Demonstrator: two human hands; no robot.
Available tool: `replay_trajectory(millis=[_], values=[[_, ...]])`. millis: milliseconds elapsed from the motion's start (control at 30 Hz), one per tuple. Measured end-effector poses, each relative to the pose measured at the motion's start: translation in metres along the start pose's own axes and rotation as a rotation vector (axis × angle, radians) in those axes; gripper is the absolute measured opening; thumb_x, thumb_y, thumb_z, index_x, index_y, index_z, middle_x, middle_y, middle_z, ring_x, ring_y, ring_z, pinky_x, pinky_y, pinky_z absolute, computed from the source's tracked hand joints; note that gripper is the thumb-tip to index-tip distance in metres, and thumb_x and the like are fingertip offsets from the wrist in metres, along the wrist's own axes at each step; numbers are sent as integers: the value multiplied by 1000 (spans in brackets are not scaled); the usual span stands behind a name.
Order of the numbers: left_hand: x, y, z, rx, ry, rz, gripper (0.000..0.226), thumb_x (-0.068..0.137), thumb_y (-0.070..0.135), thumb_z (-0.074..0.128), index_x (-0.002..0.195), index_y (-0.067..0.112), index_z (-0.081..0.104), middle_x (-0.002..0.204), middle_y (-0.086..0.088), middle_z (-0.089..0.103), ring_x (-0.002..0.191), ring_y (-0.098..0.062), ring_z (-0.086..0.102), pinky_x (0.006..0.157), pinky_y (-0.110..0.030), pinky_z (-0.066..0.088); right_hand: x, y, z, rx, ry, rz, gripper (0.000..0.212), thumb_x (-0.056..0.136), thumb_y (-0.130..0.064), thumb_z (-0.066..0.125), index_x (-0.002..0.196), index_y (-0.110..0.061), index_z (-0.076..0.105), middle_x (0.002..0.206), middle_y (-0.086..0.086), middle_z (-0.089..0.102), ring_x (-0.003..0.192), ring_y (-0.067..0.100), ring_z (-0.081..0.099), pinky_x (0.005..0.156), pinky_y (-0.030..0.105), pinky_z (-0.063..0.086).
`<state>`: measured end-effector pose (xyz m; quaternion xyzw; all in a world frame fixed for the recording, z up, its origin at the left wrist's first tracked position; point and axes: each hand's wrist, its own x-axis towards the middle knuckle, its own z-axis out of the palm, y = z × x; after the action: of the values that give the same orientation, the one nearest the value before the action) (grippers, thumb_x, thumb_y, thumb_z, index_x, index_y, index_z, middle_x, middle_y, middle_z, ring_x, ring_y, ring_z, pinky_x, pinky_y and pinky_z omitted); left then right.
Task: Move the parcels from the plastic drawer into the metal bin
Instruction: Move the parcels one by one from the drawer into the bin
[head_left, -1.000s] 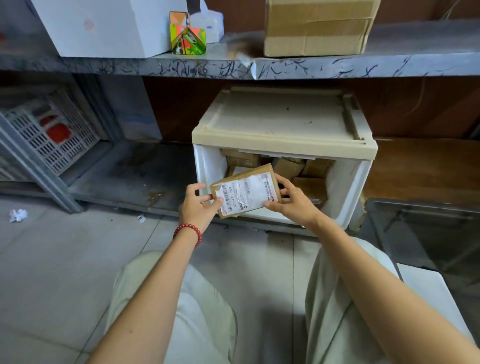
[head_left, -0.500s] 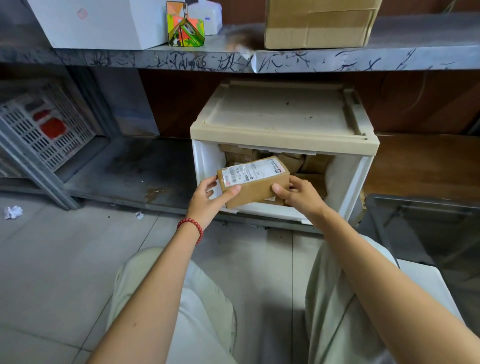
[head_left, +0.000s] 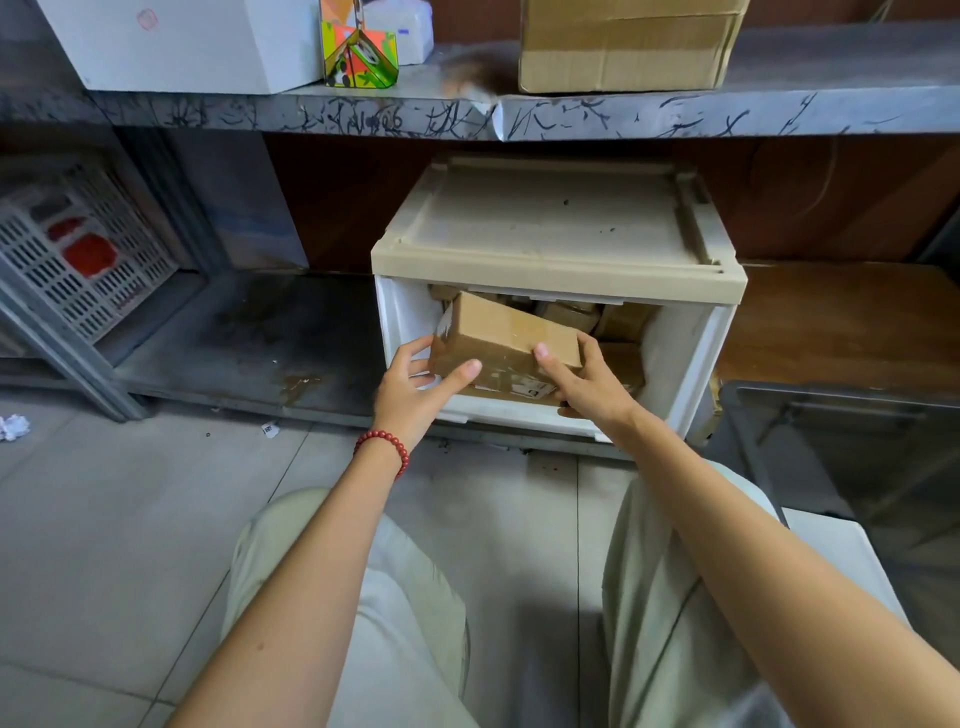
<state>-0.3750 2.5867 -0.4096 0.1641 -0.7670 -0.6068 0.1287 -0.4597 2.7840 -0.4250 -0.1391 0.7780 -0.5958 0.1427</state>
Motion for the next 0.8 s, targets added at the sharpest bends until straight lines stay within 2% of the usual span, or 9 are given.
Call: replay_trajectory(millis=[133, 300, 367, 433, 500, 567, 700, 733, 800], values=[[-1, 9, 12, 52, 49, 23, 44, 80, 49, 68, 115, 29, 51, 101, 6, 64, 94, -6, 59, 66, -15, 41, -11, -6, -17, 11, 33, -13, 74, 83, -45, 66, 139, -15, 28, 126, 5, 55, 109, 19, 61, 73, 27, 53], [-2, 24, 56, -26, -74, 83, 48, 75, 53, 73, 106, 23, 53, 107, 10, 60, 98, -4, 58, 76, -14, 46, -44, -17, -71, 41, 79, 51, 50, 88, -44, 61, 124, -18, 39, 115, 0, 57, 101, 12, 62, 73, 23, 55], [-3, 38, 86, -27, -162, 107, 44, 80, 45, 71, 110, 23, 49, 105, 10, 58, 98, -7, 57, 73, -13, 45, -60, -13, -99, 11, 110, 49, 44, 87, -52, 60, 113, -18, 52, 109, 2, 65, 97, 17, 66, 80, 30, 57], [-3, 50, 121, 14, -228, 141, 38, 82, 46, 68, 110, 29, 48, 106, 8, 57, 100, -11, 57, 78, -23, 50, -78, -4, -126, -30, 177, 47, 60, 81, -66, 58, 110, -14, 63, 103, 5, 72, 94, 22, 70, 82, 37, 56], [-7, 66, 157, 58, -282, 162, 34, 83, 52, 64, 106, 31, 51, 102, 6, 59, 99, -15, 58, 80, -30, 52, -100, 4, -153, -1, 282, 112, 67, 73, -73, 59, 115, -21, 60, 105, -2, 72, 95, 17, 70, 76, 31, 58], [-13, 79, 193, 117, -328, 168, 38, 85, 56, 59, 109, 28, 53, 101, 5, 59, 97, -16, 57, 78, -29, 50, -123, 15, -178, 82, 356, 184, 65, 68, -66, 61, 119, -27, 51, 107, -6, 69, 93, 12, 69, 70, 26, 55], [-32, 94, 265, 189, -454, 250, 42, 88, 52, 58, 119, 24, 54, 112, 5, 56, 104, -15, 54, 82, -26, 45, -166, 48, -223, 176, 493, 246, 68, 74, -48, 72, 129, -26, 39, 113, -2, 64, 95, 17, 70, 76, 33, 58], [-37, 94, 282, 210, -494, 283, 43, 87, 51, 60, 121, 26, 52, 115, 4, 56, 105, -14, 53, 82, -26, 44, -177, 58, -231, 219, 526, 249, 69, 74, -46, 75, 130, -26, 39, 111, 0, 65, 91, 17, 71, 76, 36, 58], [-47, 92, 313, 247, -575, 339, 43, 83, 51, 64, 118, 32, 49, 119, 1, 56, 105, -15, 54, 84, -27, 46, -196, 76, -247, 289, 581, 276, 74, 70, -48, 79, 129, -20, 45, 104, 5, 66, 74, 13, 70, 65, 32, 55]])
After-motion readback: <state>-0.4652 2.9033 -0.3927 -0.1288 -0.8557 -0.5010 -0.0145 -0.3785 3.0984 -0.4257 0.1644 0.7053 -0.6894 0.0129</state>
